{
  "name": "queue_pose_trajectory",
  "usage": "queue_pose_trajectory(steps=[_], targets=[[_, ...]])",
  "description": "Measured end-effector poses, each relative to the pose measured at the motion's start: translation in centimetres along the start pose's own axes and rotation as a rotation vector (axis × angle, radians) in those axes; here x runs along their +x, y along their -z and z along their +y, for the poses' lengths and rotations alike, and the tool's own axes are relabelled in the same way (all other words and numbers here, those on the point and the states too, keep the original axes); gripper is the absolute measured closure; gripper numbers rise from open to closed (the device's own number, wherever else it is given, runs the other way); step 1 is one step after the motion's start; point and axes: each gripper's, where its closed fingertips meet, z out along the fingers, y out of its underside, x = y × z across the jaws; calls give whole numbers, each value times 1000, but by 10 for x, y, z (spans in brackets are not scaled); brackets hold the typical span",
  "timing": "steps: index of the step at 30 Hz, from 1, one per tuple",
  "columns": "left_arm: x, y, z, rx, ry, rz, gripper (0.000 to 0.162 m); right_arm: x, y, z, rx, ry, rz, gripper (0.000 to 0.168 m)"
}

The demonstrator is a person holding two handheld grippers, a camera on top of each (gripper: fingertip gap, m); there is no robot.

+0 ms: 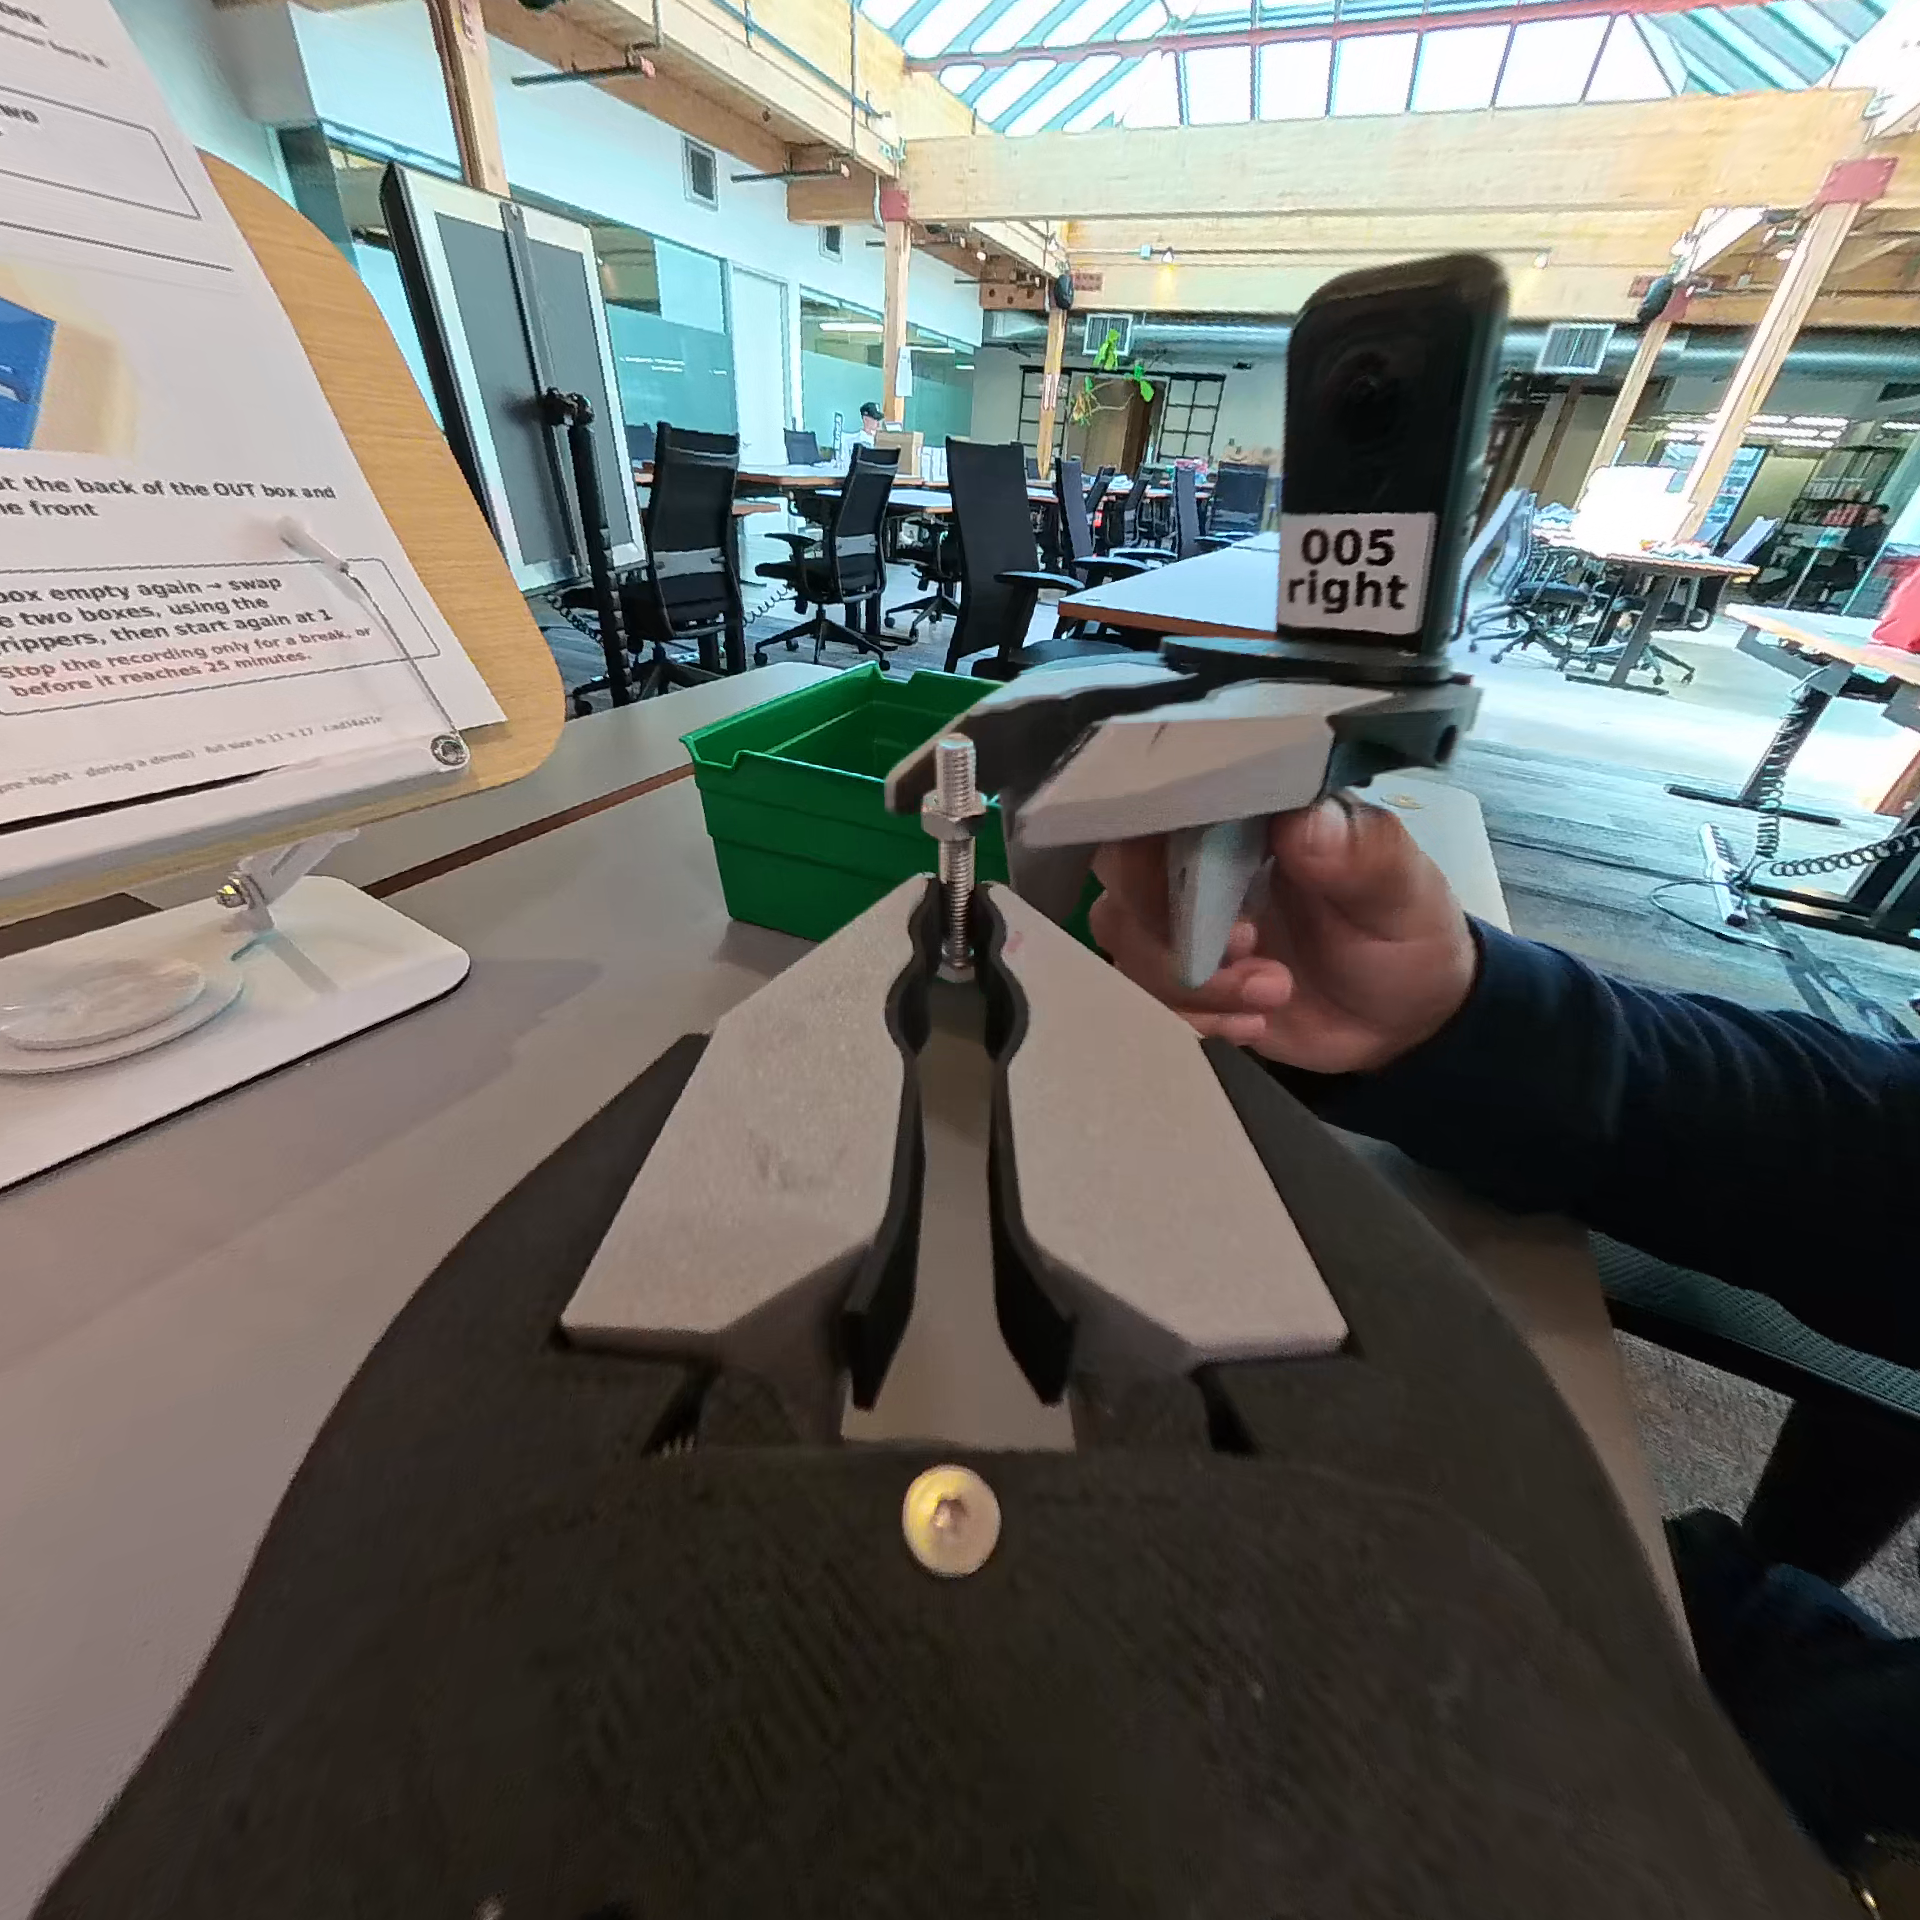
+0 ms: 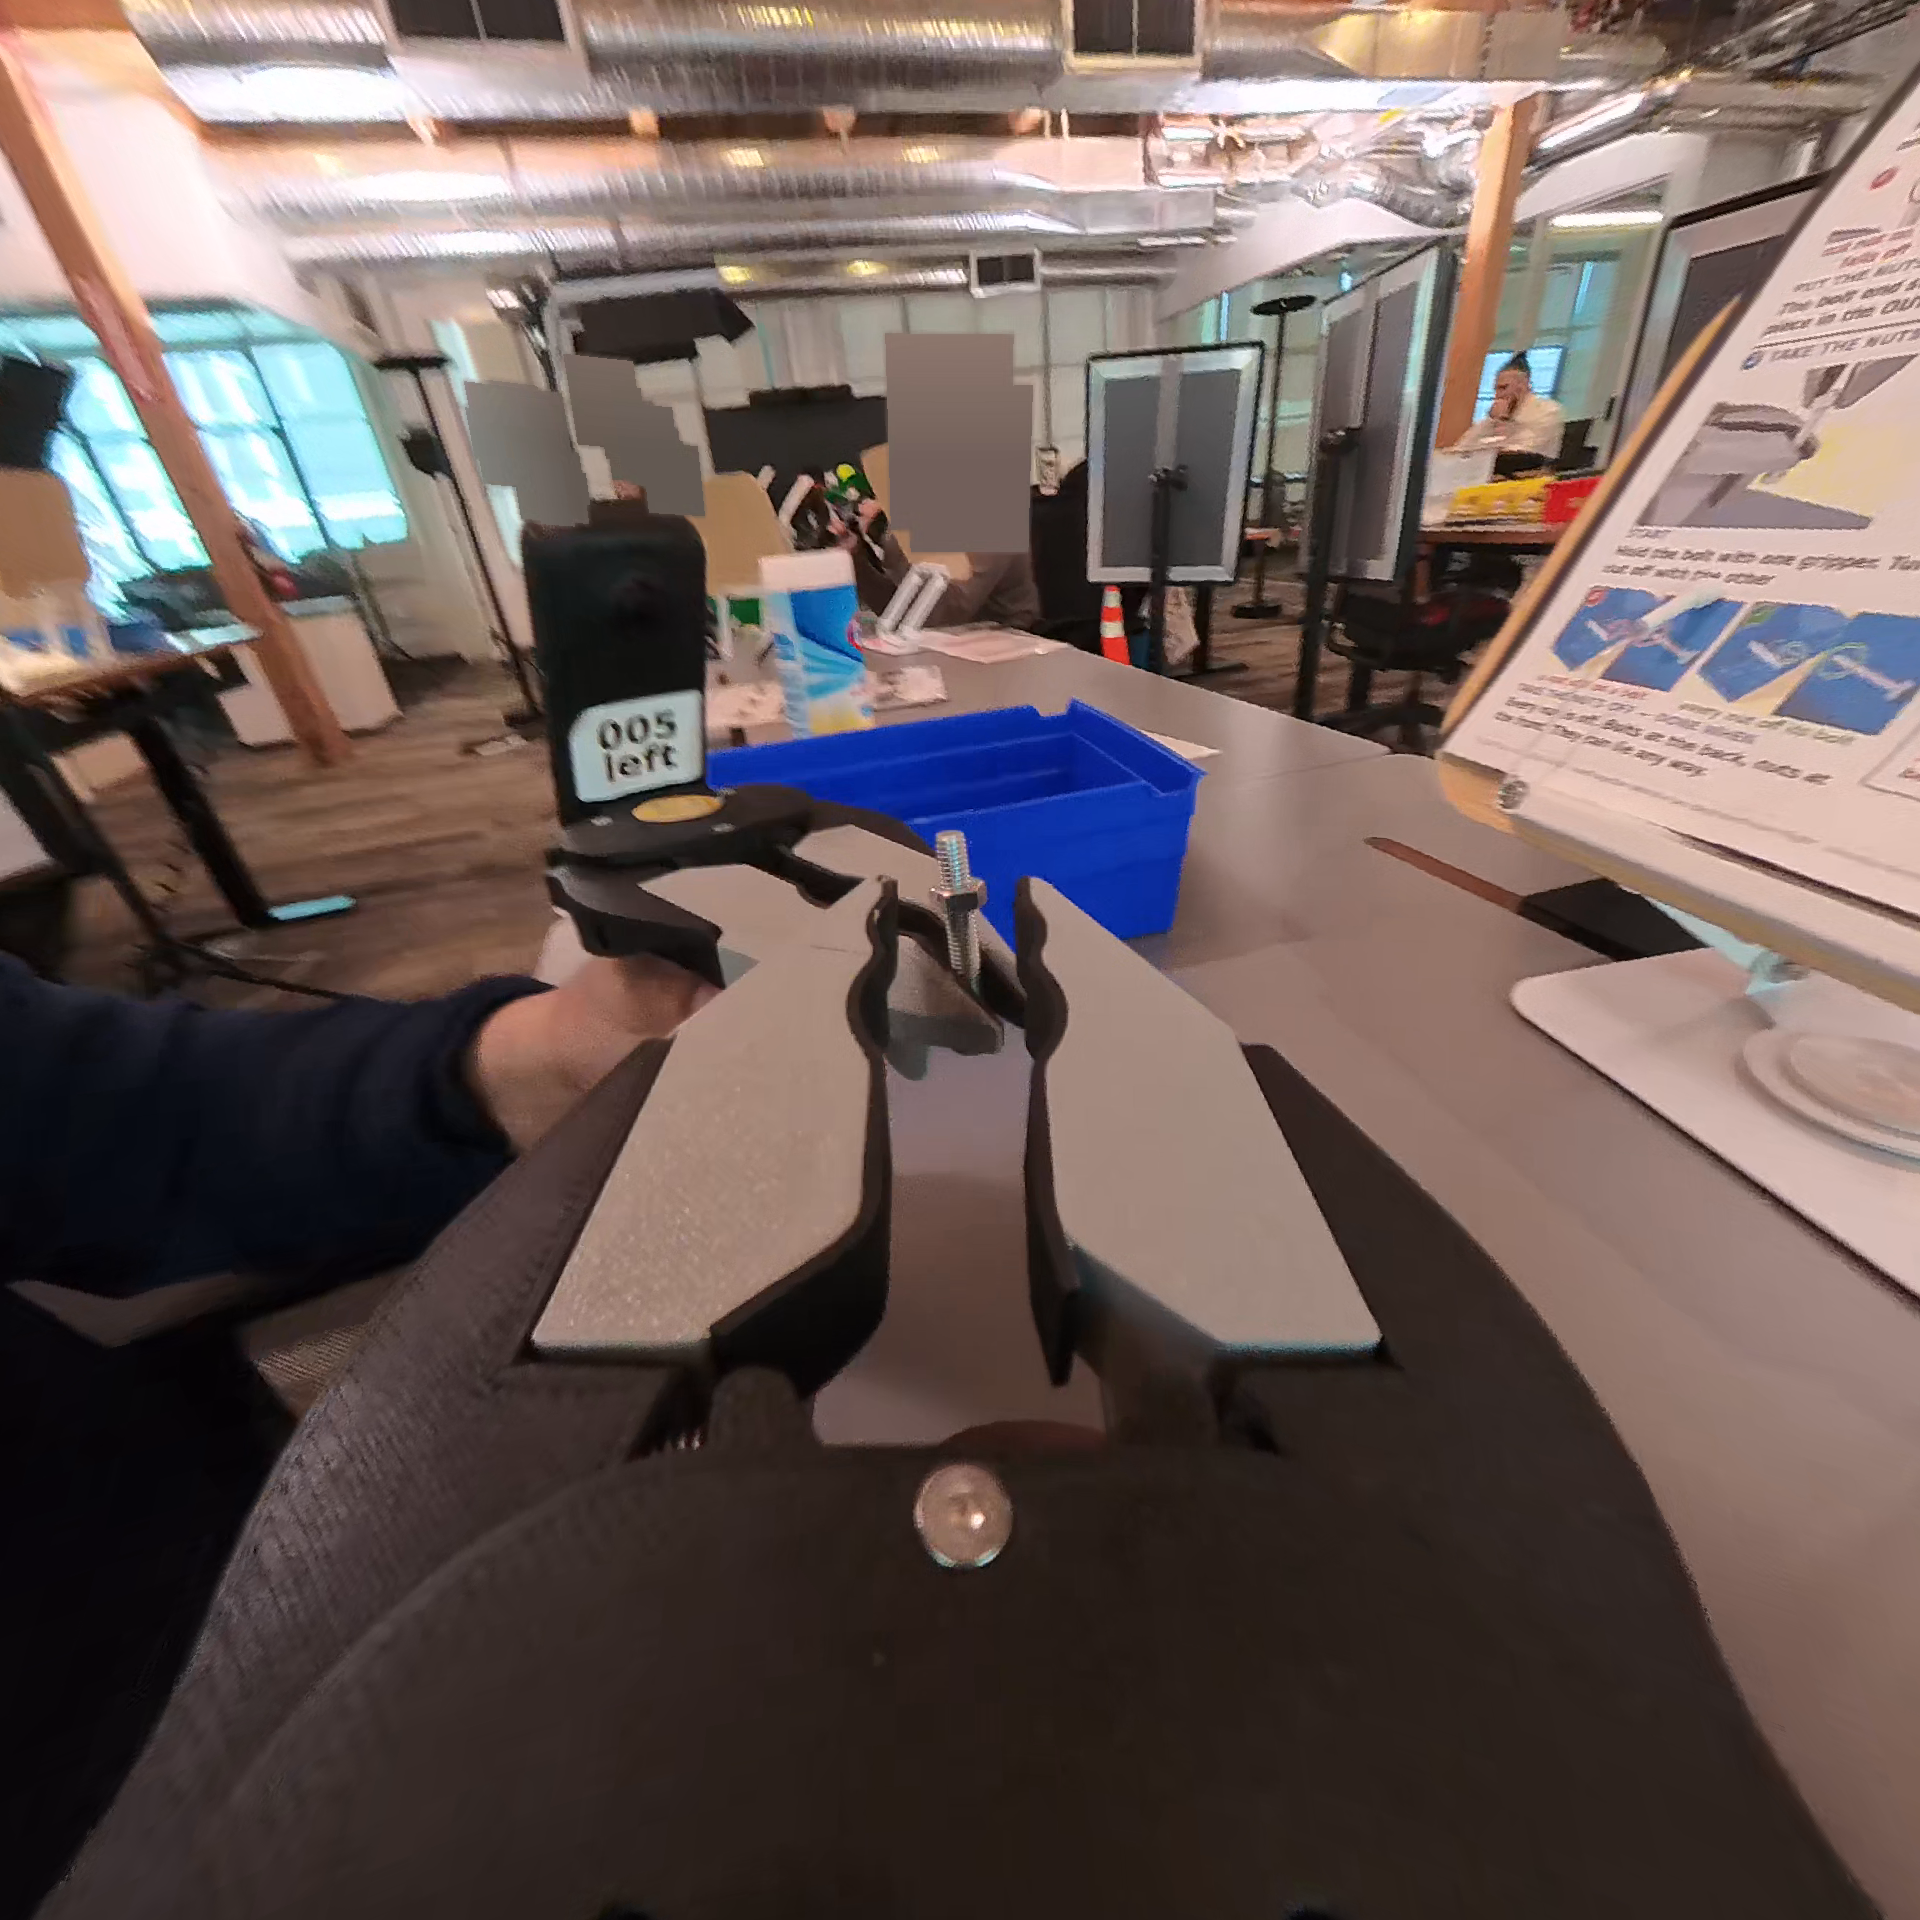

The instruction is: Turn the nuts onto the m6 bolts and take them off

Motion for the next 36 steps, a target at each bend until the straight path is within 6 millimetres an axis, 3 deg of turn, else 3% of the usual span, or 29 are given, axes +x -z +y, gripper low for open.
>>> queue_pose_trajectory(steps=[4, 11, 18, 20, 26, 27, 29, 33, 36], targets=[[1, -3, 4, -19, 4, -1, 159, 2, -5, 11, -63, 57, 48, 162], [2, -2, 1, -1, 0, 5, 158, 4, 0, 8, -43, -95, -26, 162], [-2, -1, 4, -31, -4, -8, 159, 6, -3, 9, -38, -94, -10, 162], [1, -1, 6, -40, 8, 15, 159, 6, -2, 6, -20, -78, 1, 152], [-6, 2, -1, -9, 0, -30, 158, 17, 5, 2, -4, -71, 51, 148], [-8, 4, -3, 2, 7, -32, 159, 23, 7, 1, -2, -74, 85, 156], [-12, 7, -6, 22, 31, -40, 159, 29, 12, -2, 21, -85, 107, 157], [-13, 3, 3, -18, 65, -22, 159, 12, 7, -6, 43, -93, 7, 148], [-6, -3, 11, -53, 53, 3, 159, 17, -1, 7, -25, -26, 87, 149]])
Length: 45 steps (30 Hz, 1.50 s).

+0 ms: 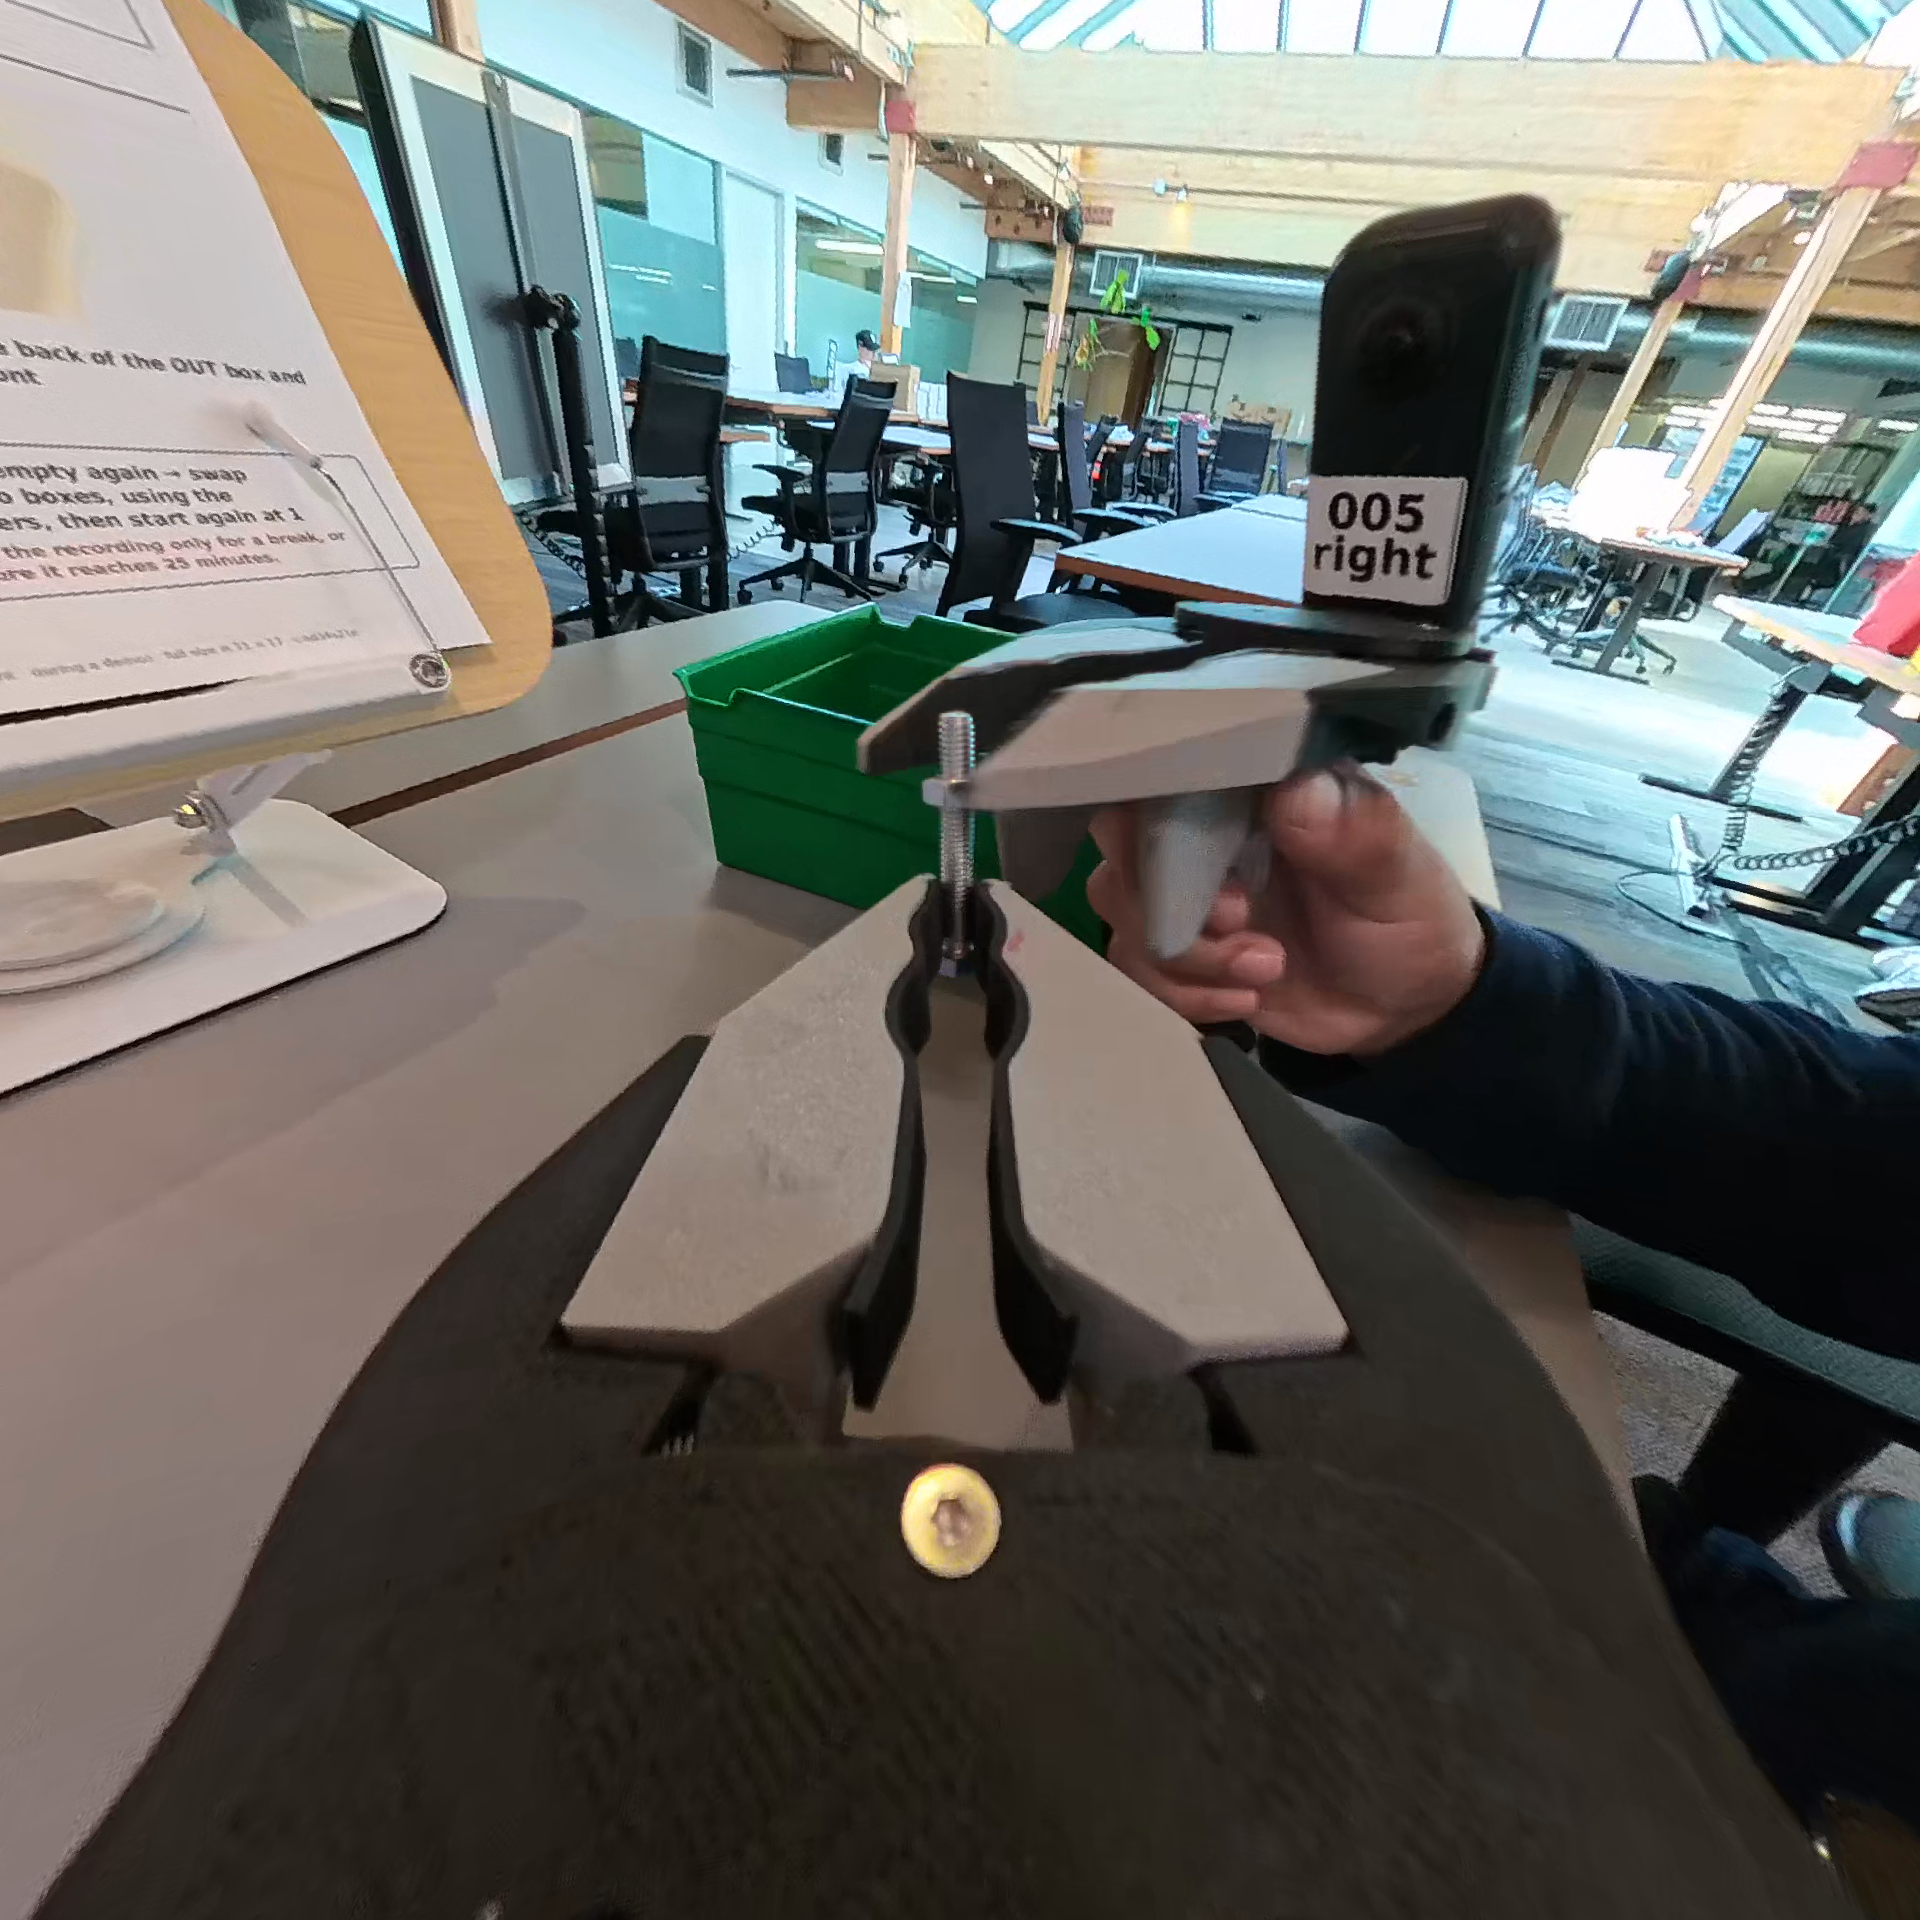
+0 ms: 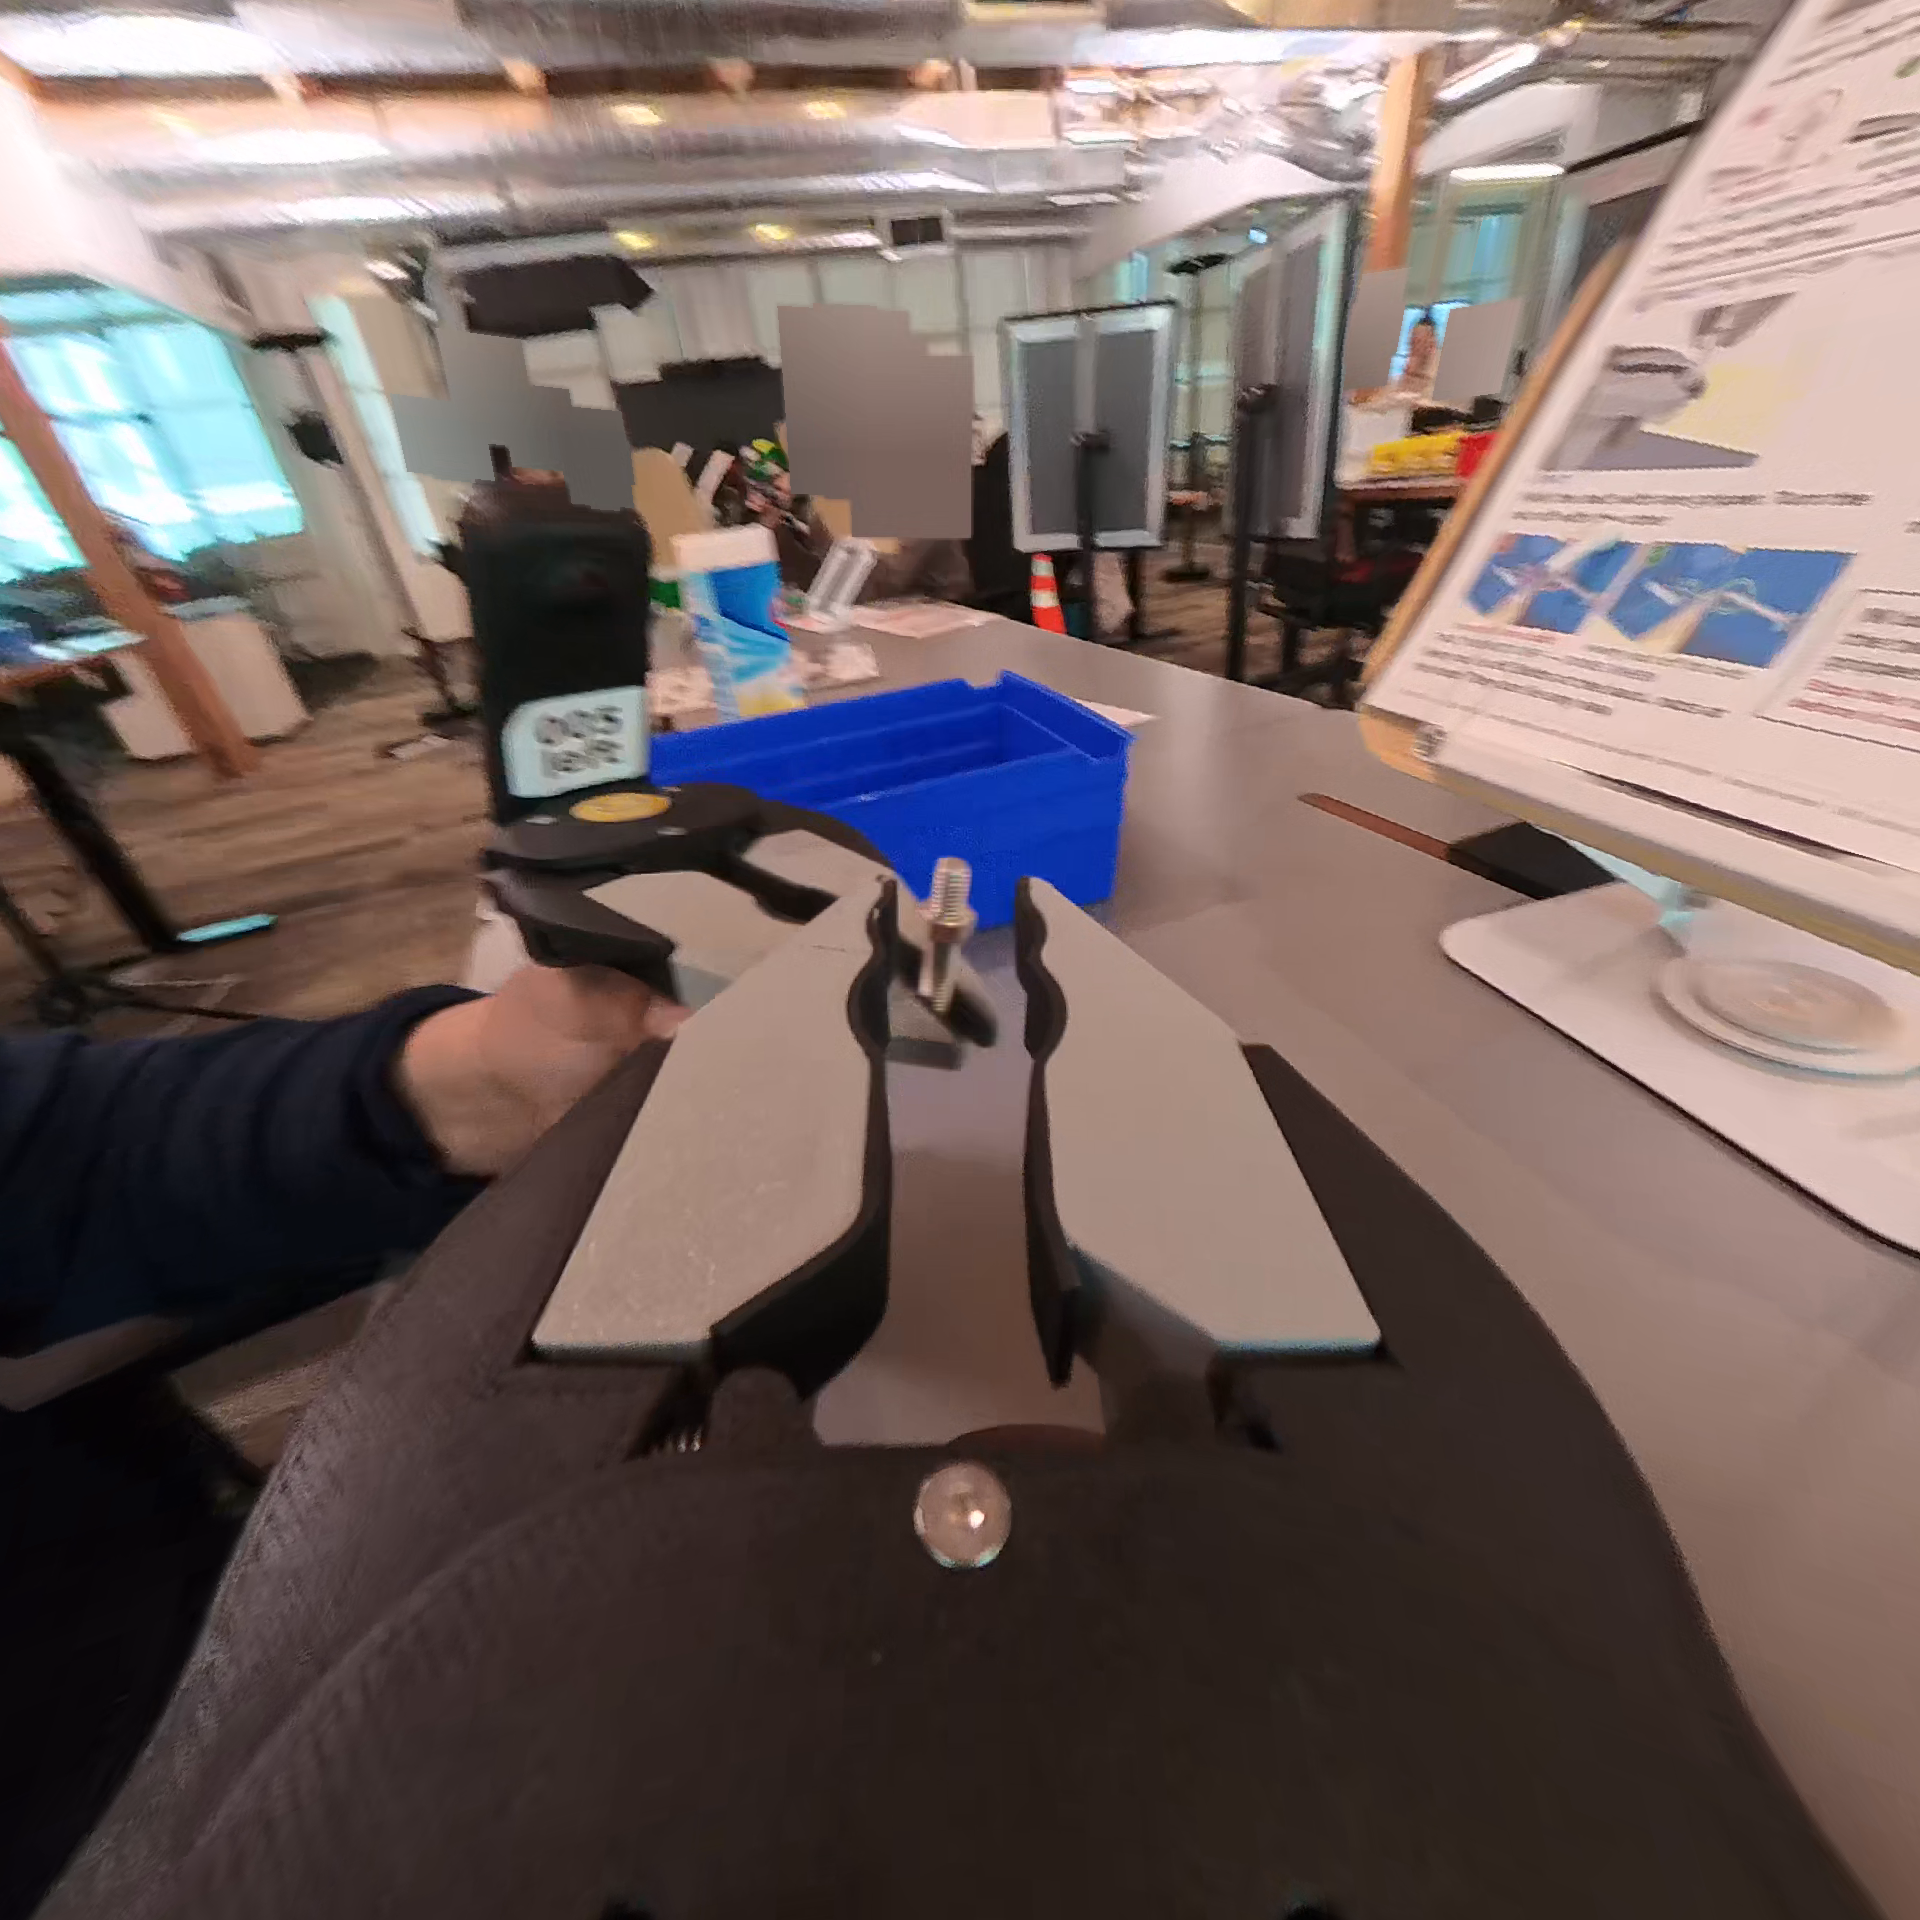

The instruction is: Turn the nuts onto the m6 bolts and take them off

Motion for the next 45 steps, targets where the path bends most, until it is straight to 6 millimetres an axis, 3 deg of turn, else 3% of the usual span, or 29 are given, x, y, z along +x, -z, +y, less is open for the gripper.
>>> queue_pose_trajectory(steps=[3, 5, 8, 10, 12, 13, 16, 21, 24, 25, 26, 29, 32, 34, 36, 37, 38, 41, 45], targets=[[-9, 1, -1, 3, -25, -57, 159, 17, 5, 3, -13, -65, 48, 137], [-14, 4, -3, 20, 16, -59, 159, 28, 11, 1, 2, -121, 68, 148], [-19, 3, 1, 9, 21, -73, 159, 14, 8, -4, 33, -120, -6, 145], [-16, -1, 5, -3, 14, -71, 159, 3, -1, 4, -12, -99, -33, 142], [-16, -1, 5, -2, 17, -80, 159, 18, -4, 18, -78, -89, 64, 149], [-18, -2, 7, -14, 13, -83, 159, 25, -2, 21, -88, -127, 79, 137], [-22, -2, 10, -18, 34, -85, 159, 29, 3, 19, -59, -221, 42, 149], [-21, -5, 14, -30, 36, -79, 159, 12, -4, 14, -45, -149, 7, 145], [-23, -3, 12, -24, 29, -100, 159, 30, 0, 20, -69, -188, 71, 140], [-25, -1, 10, -12, 38, -100, 159, 38, 5, 18, -52, -216, 96, 150], [-28, 0, 8, -3, 52, -102, 159, 44, 10, 13, -23, -227, 108, 150], [-29, 0, 11, -16, 51, -102, 159, 31, 10, 1, 31, -206, 47, 146], [-19, -6, 15, -32, 26, -72, 159, 15, -6, 12, -31, -163, 18, 138], [-15, -6, 12, -18, 15, -67, 159, 21, -8, 20, -71, -152, 70, 143], [-21, -2, 7, 3, 21, -96, 159, 31, -1, 19, -62, -193, 85, 135], [-24, 1, 4, 17, 35, -94, 159, 39, 5, 17, -42, -218, 104, 146], [-27, 3, 3, 22, 52, -94, 159, 44, 11, 12, -15, -228, 111, 146], [-31, 3, 6, 11, 61, -103, 159, 36, 14, 1, 35, -222, 57, 145], [-19, -6, 15, -21, 39, -71, 159, 17, -2, 13, -37, -149, 30, 140]])
